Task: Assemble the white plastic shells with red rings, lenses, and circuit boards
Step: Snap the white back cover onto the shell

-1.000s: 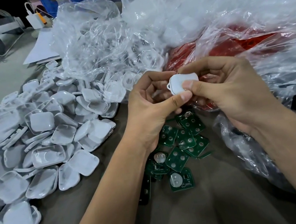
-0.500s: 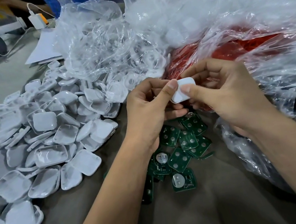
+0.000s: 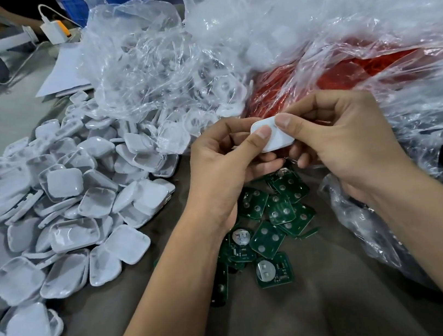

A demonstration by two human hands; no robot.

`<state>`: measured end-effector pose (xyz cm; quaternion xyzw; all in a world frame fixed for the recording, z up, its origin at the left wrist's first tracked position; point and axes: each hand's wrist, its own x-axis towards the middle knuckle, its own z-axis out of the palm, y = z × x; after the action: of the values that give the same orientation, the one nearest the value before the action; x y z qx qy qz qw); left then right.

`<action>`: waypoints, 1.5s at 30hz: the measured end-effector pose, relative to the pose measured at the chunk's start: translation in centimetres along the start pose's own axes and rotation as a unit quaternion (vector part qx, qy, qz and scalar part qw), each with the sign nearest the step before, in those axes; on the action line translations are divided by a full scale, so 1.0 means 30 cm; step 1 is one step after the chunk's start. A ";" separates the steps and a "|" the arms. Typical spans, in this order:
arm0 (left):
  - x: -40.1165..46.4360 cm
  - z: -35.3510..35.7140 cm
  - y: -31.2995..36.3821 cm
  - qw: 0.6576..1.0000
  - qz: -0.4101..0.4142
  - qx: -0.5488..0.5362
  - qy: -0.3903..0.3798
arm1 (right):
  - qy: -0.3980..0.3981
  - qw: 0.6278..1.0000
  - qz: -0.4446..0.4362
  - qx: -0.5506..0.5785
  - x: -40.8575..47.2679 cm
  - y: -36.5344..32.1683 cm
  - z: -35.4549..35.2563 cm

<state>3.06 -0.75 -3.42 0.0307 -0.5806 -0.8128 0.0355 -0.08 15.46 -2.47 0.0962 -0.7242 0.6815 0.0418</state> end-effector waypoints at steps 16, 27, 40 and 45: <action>-0.001 -0.002 -0.019 0.999 0.032 0.028 -0.008 | 0.017 1.000 -0.009 -0.009 -0.004 0.009 0.011; 0.020 -0.014 -0.023 1.000 -0.004 0.023 0.021 | -0.048 0.998 0.025 -0.046 -0.004 0.013 0.003; 0.023 -0.045 0.003 0.991 -0.018 0.123 -0.051 | -0.090 0.994 0.047 -0.041 0.004 0.016 -0.006; 0.022 -0.043 -0.007 0.992 -0.026 0.115 -0.041 | -0.092 0.994 0.052 -0.031 0.004 0.021 -0.006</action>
<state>2.51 -1.97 -4.05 0.0161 -0.6700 -0.7420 -0.0132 -0.34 15.66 -3.04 0.1194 -0.7498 0.6482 -0.0577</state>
